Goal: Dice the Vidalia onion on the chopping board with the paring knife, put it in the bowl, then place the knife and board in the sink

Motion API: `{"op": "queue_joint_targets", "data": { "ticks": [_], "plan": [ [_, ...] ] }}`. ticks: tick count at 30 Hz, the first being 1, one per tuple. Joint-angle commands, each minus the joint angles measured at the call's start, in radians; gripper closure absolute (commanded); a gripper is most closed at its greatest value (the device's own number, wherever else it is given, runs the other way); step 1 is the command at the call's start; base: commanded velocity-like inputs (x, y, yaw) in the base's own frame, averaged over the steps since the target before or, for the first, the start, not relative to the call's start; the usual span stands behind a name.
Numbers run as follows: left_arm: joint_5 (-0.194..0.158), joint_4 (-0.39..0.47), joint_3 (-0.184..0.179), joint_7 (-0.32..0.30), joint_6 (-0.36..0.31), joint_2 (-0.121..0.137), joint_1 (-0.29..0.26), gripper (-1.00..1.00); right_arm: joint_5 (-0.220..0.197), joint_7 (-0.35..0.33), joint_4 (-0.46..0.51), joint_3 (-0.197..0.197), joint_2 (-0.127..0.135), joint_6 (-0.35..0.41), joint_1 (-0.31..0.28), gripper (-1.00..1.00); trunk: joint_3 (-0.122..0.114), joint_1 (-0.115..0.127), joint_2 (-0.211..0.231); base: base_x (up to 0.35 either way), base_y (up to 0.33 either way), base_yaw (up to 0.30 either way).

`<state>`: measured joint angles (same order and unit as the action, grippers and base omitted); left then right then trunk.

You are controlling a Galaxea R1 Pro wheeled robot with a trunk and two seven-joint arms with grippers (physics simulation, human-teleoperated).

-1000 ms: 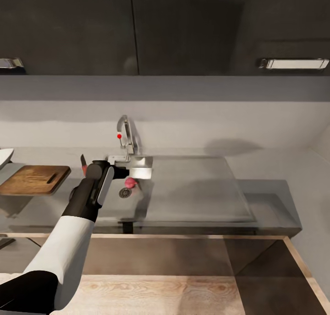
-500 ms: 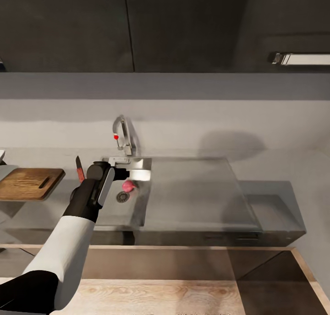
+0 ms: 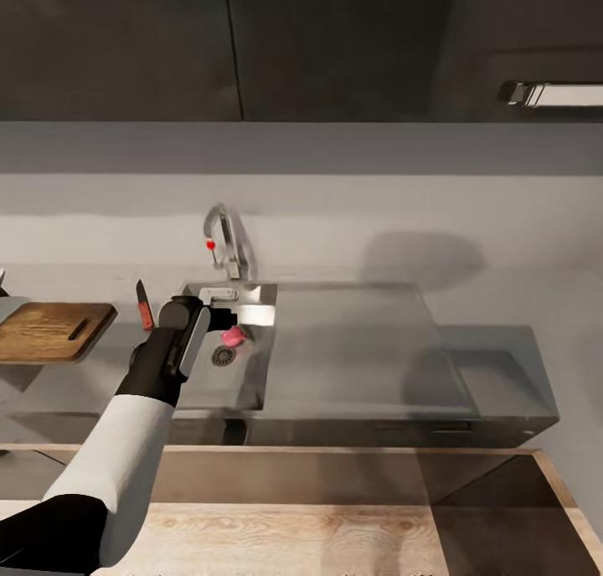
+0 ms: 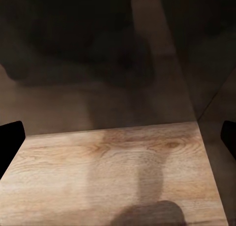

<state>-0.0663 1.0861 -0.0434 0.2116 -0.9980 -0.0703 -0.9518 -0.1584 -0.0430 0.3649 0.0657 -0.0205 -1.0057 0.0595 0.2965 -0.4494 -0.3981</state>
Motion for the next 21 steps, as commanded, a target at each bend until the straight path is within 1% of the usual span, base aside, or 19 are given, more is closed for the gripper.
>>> {"op": "queue_joint_targets", "data": {
  "ticks": [1,6,8,15,21],
  "plan": [
    [-0.007,-0.001,-0.001,0.008,-0.004,0.000,-0.001,-1.00,-0.011,-0.005,0.002,0.005,0.001,-0.002,0.000,-1.00,0.003,-0.001,-0.002,0.054,0.000,0.000],
    [-0.006,-0.015,-0.002,0.008,-0.003,0.000,-0.001,-1.00,-0.011,-0.005,0.002,0.005,0.001,-0.003,0.000,-1.00,0.011,-0.001,-0.002,0.262,-0.111,0.000],
    [-0.006,-0.017,-0.002,0.008,-0.002,0.000,-0.001,-1.00,-0.011,-0.005,0.002,0.005,0.001,-0.003,0.000,-1.00,0.014,-0.001,-0.002,0.120,-0.080,0.000],
    [-0.006,-0.024,-0.002,0.008,-0.002,0.000,-0.001,-1.00,-0.010,-0.005,0.002,0.005,0.001,-0.004,0.000,-1.00,0.025,-0.001,-0.002,0.026,-0.018,0.000],
    [-0.002,-0.022,-0.001,0.007,-0.002,0.002,-0.001,-1.00,-0.010,-0.010,0.002,0.005,0.003,-0.005,0.000,-1.00,0.026,-0.001,-0.002,0.001,-0.001,0.000]
  ]
}}
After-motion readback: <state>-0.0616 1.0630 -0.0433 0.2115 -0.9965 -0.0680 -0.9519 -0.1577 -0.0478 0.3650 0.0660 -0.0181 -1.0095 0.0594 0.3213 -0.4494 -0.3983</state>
